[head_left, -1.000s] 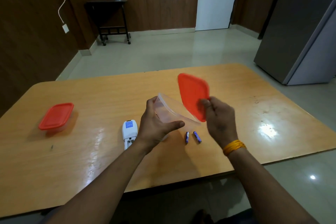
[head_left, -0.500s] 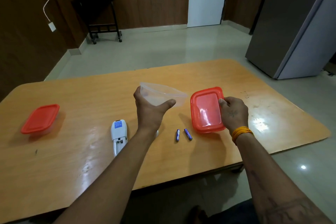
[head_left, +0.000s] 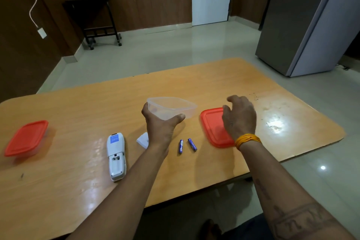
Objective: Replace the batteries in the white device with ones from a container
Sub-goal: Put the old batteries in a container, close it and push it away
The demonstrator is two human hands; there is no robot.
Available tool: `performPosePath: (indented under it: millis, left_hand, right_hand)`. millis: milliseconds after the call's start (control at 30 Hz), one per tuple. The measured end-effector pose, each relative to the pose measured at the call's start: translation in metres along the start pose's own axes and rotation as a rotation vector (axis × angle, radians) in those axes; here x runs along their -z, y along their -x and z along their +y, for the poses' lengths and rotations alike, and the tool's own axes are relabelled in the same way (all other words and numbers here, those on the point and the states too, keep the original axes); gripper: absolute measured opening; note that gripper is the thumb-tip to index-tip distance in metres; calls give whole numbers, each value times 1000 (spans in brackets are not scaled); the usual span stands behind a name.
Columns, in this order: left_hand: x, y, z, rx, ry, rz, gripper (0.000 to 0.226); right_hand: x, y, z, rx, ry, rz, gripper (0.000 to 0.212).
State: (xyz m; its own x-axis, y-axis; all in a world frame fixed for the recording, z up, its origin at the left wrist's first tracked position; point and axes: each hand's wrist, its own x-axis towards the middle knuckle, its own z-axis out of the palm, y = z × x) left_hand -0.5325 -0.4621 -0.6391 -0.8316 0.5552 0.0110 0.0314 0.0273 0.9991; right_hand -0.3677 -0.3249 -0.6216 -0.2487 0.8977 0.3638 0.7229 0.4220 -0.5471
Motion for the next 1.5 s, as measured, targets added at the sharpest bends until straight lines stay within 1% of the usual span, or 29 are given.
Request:
performPosePath:
  millis: [33, 100, 167, 200, 267, 367, 433, 467, 533, 633, 733, 900, 933, 1033, 1100, 1133, 1200, 1233, 1300, 1400, 1500]
  left_hand:
    - [0, 0, 1, -3, -5, 3, 118]
    - [1, 1, 2, -8, -15, 2, 118]
    - [3, 2, 4, -24, -53, 5, 121]
    - [4, 3, 4, -33, -87, 3, 121]
    - [9, 5, 7, -60, -191, -3, 120]
    - [17, 4, 15, -47, -342, -32, 119]
    - [25, 0, 24, 17, -361, -54, 109]
    - [28, -3, 27, 36, -342, -53, 99]
    - [32, -7, 30, 39, -306, -16, 71]
    - [34, -11, 29, 52, -348, 32, 31]
    - [35, -18, 24, 163, -319, 79, 12]
    - [36, -26, 20, 234, -300, 96, 8]
    - [38, -26, 20, 247, -293, 89, 11]
    - [43, -24, 21, 248, -283, 49, 33]
    - [45, -21, 24, 133, -422, 78, 42]
    - [45, -18, 28, 43, -534, 101, 41]
    - [43, -7, 34, -133, -703, 111, 29]
    - [41, -1, 35, -187, -753, 84, 20]
    - [35, 14, 31, -223, -861, -38, 7]
    - [24, 32, 17, -203, -1013, -256, 10]
    - [17, 38, 7, -182, -1131, -329, 20]
  right_hand:
    - [-1, 4, -8, 59, -76, -45, 31]
    - [-2, 16, -26, 127, -253, -234, 38]
    - [-6, 30, -41, 115, -456, -423, 38]
    - [-10, 35, -47, 84, -548, -467, 35]
    - [-16, 39, -54, 51, -636, -447, 29]
    - [-24, 38, -56, 75, -555, -321, 25]
    - [-27, 36, -54, 59, -557, -269, 23]
    - [-28, 35, -53, 35, -576, -262, 21]
    - [-31, 33, -54, -11, -599, -273, 19]
    - [-39, 33, -55, 28, -540, -271, 21]
    - [-46, 34, -53, 46, -480, -286, 26]
    - [-45, 33, -49, 74, -393, -301, 26]
    - [-44, 33, -48, 86, -381, -298, 25]
    - [-39, 33, -47, 118, -322, -281, 25]
    - [-30, 35, -49, 155, -271, -223, 25]
    - [-25, 36, -50, 177, -249, -190, 25]
    - [-14, 37, -51, 201, -197, -176, 21]
    - [-9, 39, -51, 206, -148, -214, 19]
    - [-5, 44, -50, 227, -7, -354, 15]
    - [-6, 53, -49, 205, 139, -551, 16]
    - [-12, 57, -47, 178, 193, -603, 25]
